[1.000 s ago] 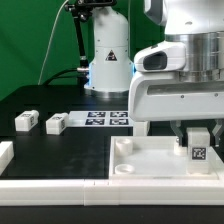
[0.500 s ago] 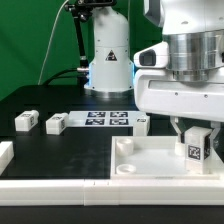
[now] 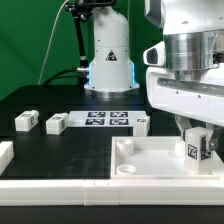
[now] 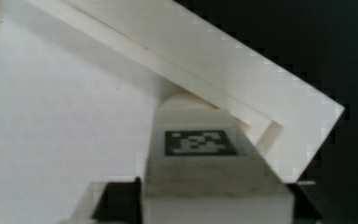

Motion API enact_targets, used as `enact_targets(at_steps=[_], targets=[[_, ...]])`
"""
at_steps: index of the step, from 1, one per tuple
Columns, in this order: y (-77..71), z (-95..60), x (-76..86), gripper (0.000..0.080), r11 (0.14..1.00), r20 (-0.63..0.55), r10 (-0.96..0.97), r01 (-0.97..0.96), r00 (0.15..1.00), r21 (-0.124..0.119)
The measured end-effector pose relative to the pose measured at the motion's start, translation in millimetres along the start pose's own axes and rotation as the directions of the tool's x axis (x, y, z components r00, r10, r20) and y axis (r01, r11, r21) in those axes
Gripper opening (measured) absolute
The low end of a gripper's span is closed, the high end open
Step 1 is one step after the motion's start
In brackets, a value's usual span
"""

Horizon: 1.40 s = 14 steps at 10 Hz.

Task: Assemble one leg

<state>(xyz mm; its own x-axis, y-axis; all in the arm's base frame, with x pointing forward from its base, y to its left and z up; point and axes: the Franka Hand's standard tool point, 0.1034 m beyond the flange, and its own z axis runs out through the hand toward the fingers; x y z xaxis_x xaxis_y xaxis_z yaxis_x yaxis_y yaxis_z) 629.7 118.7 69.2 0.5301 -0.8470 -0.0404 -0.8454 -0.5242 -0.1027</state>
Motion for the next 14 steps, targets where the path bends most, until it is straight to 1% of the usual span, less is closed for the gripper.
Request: enact_targets(at_steps=[1, 2, 3, 4, 5, 6, 7, 8, 10, 11, 12, 13, 14], targets=[[0.1, 0.1, -0.8, 0.0448, 1.0, 0.003, -0.022, 0.022, 1.0, -0.005], [-0.3, -0.6, -2.2, 0.0574, 0.997, 0.015, -0.076, 0.076, 0.997, -0.018], [-2.4, -1.8, -3.0, 0.0574, 0.982, 0.013, -0.188, 0.188, 0.982, -0.019], [-3.5, -2.5, -4.9, 0.0634, 0.947, 0.01, -0.319, 0.319, 0.948, -0.029], [-4.9, -3.4, -7.0, 0.0645, 0.914, 0.012, -0.405, 0.405, 0.914, -0.035], [-5.6, -4.0, -6.8, 0.0645, 0.859, 0.013, -0.511, 0.511, 0.859, -0.038], [-5.4, -4.3, -5.5, 0.0649, 0.8, 0.016, -0.598, 0.599, 0.801, -0.037], [-5.7, -4.8, -4.5, 0.0649, 0.765, 0.018, -0.643, 0.643, 0.766, -0.035], [-6.9, -5.3, -2.5, 0.0649, 0.602, 0.031, -0.796, 0.797, 0.604, -0.051], [-6.5, -5.2, 0.4, 0.0649, 0.53, 0.037, -0.846, 0.846, 0.532, -0.049], [-5.5, -4.8, 2.0, 0.0649, 0.478, 0.041, -0.876, 0.877, 0.48, -0.048], [-5.4, -4.9, 2.5, 0.0649, 0.4, 0.045, -0.915, 0.915, 0.402, -0.046], [-5.4, -4.8, 2.6, 0.0649, 0.373, 0.046, -0.926, 0.927, 0.375, -0.045]])
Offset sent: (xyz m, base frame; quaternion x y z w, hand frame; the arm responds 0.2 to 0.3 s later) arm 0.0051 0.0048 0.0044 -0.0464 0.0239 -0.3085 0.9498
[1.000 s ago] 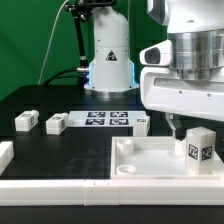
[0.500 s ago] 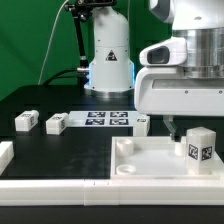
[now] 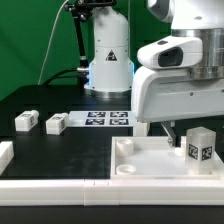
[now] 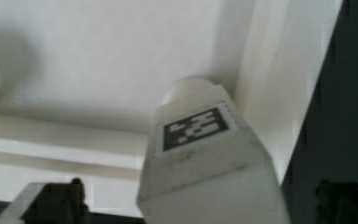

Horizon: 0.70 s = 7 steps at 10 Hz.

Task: Assemble one leg

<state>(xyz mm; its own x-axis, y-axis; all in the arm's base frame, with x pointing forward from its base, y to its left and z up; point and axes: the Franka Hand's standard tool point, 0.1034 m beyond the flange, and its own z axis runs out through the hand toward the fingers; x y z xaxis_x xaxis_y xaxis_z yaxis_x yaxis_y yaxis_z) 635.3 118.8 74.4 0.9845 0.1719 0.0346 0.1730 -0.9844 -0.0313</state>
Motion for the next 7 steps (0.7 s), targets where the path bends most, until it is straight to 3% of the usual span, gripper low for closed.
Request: enact_targets(at_steps=[1, 2, 4, 7], targets=[[0.2, 0.0, 0.0, 0.0526, 1.0, 0.0, -0.004, 0.004, 1.0, 0.0], [0.1, 0.0, 0.0, 0.0526, 1.0, 0.0, -0.003, 0.003, 1.0, 0.0], [0.0, 0.0, 0.1, 0.0288, 1.0, 0.0, 0.004, -0.004, 1.0, 0.001], [-0.3, 0.0, 0.1, 0.0289, 0.996, 0.0, 0.085, -0.085, 0.996, 0.003]])
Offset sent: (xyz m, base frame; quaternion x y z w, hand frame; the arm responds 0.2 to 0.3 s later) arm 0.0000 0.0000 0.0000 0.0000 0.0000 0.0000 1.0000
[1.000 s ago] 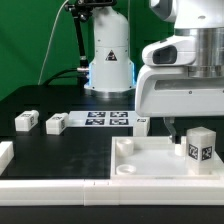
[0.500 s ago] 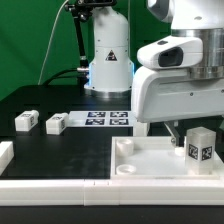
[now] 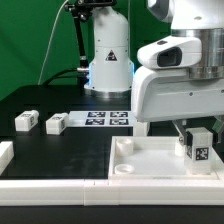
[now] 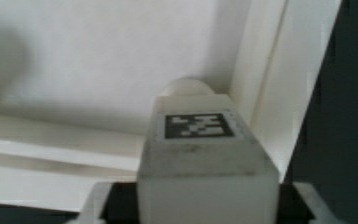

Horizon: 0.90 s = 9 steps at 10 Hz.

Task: Assemble one leg

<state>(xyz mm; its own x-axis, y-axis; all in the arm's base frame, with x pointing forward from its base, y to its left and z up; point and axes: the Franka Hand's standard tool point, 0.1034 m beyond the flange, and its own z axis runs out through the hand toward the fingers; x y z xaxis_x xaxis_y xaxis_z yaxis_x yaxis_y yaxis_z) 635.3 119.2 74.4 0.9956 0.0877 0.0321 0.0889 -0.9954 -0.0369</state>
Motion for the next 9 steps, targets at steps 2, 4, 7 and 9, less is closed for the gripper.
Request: enact_targets(at_steps=[2, 4, 7, 9], targets=[[0.4, 0.2, 0.2, 0.0289, 0.968, -0.003, 0.252, -0.252, 0.968, 0.017], [7.9, -1.2, -0.1, 0.0291, 0.875, -0.021, 0.483, -0.482, 0.875, 0.034], [20.1, -0.3, -2.7, 0.0293, 0.752, -0.026, 0.659, -0.659, 0.752, 0.018], [28.8, -0.8, -3.7, 0.0294, 0.683, -0.039, 0.73, -0.731, 0.682, 0.002]])
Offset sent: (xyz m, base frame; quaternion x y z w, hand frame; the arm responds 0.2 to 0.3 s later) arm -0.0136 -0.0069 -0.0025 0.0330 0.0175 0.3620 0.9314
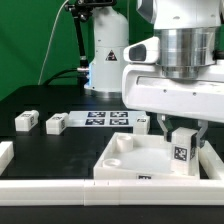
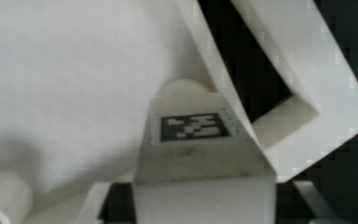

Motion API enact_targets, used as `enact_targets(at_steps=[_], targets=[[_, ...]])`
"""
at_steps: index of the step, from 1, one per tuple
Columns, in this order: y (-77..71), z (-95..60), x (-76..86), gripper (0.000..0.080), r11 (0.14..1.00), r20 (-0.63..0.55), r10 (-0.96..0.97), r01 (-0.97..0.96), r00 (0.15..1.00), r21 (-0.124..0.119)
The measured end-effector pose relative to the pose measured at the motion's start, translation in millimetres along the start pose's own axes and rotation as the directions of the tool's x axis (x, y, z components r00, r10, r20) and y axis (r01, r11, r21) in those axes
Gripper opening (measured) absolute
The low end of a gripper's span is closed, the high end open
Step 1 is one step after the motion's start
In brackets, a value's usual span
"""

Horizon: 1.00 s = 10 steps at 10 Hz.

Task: Assemble one leg

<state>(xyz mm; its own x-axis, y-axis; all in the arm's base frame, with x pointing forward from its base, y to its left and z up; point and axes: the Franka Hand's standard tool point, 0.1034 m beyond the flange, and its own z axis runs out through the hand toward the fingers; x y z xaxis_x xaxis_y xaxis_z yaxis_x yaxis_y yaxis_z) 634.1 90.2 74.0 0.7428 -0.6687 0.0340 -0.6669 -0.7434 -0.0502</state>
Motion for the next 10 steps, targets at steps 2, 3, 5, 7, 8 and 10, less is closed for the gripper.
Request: enact_targets(at_steps=[2, 3, 5, 7, 8, 10], targets=[[2.0, 0.5, 1.7, 0.0298, 1.0, -0.005, 0.006, -0.006, 1.0, -0.006], [2.0, 0.6, 1.6, 0.0493, 1.0, -0.005, 0.006, -0.006, 1.0, -0.006], [2.1, 0.9, 1.5, 0.0597, 1.0, -0.005, 0.006, -0.006, 1.0, -0.006], [2.2, 1.1, 1.5, 0.0646, 1.0, -0.005, 0.006, -0.006, 1.0, -0.006], [2.2, 1.1, 1.5, 0.0646, 1.0, -0.005, 0.006, -0.006, 1.0, -0.006], [2.2, 1.2, 1.5, 0.0649, 1.0, -0.004, 0.006, -0.006, 1.0, -0.007]])
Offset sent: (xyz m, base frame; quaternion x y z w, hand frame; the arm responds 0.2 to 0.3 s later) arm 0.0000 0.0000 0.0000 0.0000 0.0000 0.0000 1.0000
